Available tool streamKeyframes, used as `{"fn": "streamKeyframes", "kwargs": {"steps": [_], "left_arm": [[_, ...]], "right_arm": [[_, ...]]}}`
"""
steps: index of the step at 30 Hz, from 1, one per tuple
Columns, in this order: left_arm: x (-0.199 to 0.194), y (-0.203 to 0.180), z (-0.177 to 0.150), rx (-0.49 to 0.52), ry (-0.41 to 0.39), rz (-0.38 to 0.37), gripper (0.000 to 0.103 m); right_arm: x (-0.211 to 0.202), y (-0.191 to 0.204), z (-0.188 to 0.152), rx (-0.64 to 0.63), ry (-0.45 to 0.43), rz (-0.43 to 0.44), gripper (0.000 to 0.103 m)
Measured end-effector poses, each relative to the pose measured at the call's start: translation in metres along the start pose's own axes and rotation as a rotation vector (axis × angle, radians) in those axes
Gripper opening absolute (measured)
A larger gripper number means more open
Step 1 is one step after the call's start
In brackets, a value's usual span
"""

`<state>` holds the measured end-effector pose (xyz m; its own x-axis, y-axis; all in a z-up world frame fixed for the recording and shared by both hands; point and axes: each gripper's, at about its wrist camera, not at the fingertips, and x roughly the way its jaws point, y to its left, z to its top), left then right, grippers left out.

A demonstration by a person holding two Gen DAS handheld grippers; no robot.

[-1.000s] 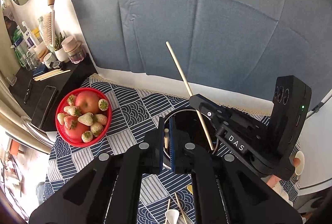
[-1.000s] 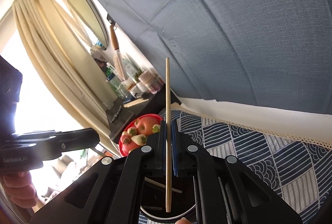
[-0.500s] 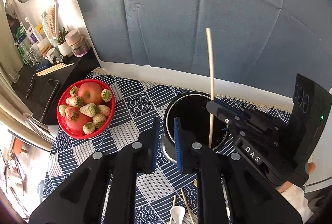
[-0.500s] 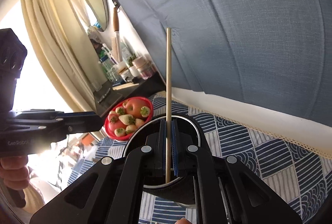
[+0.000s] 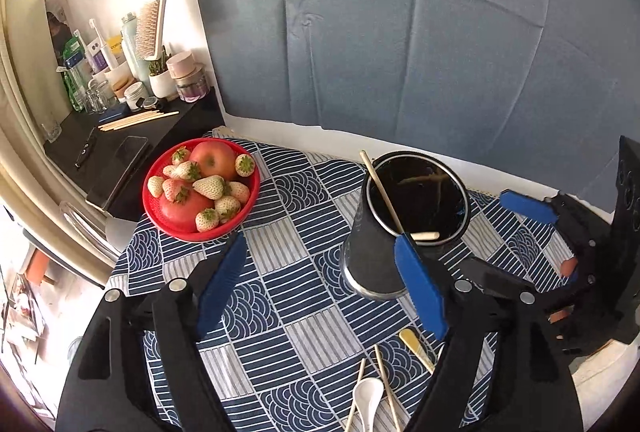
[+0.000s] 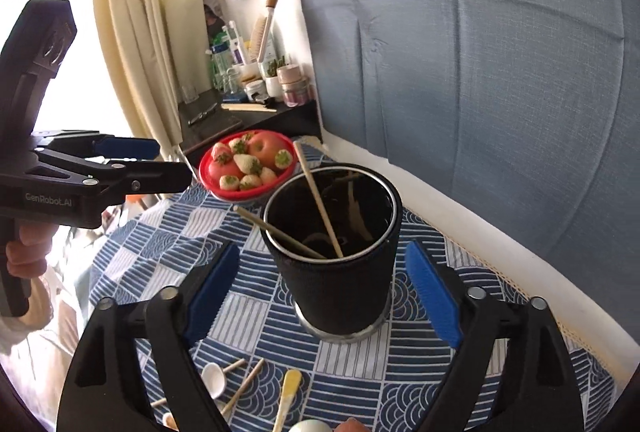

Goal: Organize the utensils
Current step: 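Move the left tool to the white spoon and close on its bowl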

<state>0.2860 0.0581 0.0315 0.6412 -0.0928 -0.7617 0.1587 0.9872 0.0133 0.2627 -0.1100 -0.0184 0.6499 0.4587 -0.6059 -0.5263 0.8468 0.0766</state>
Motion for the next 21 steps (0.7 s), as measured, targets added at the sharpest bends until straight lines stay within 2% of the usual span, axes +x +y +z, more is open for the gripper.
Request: {"fn": "streamKeyframes", "kwargs": {"steps": [4,13,21], "left_arm": [[0.0,0.006,-0.019,-0.005,0.022,0.008,0.084],[0.002,0.013,-0.056,-0.032,0.073,0.043,0.084],[0.004,0.018,-0.091,-0.068,0.123,0.062,0.084]], "right_arm": [[-0.007,-0.001,-0.011,-0.017,0.05,-0.021,0.088],[-0.012,0.0,-0.04,-0.028,0.13,-0.028,0.088],[-0.007,0.014,-0.064,-0.075,0.214,0.014,0.088]]}}
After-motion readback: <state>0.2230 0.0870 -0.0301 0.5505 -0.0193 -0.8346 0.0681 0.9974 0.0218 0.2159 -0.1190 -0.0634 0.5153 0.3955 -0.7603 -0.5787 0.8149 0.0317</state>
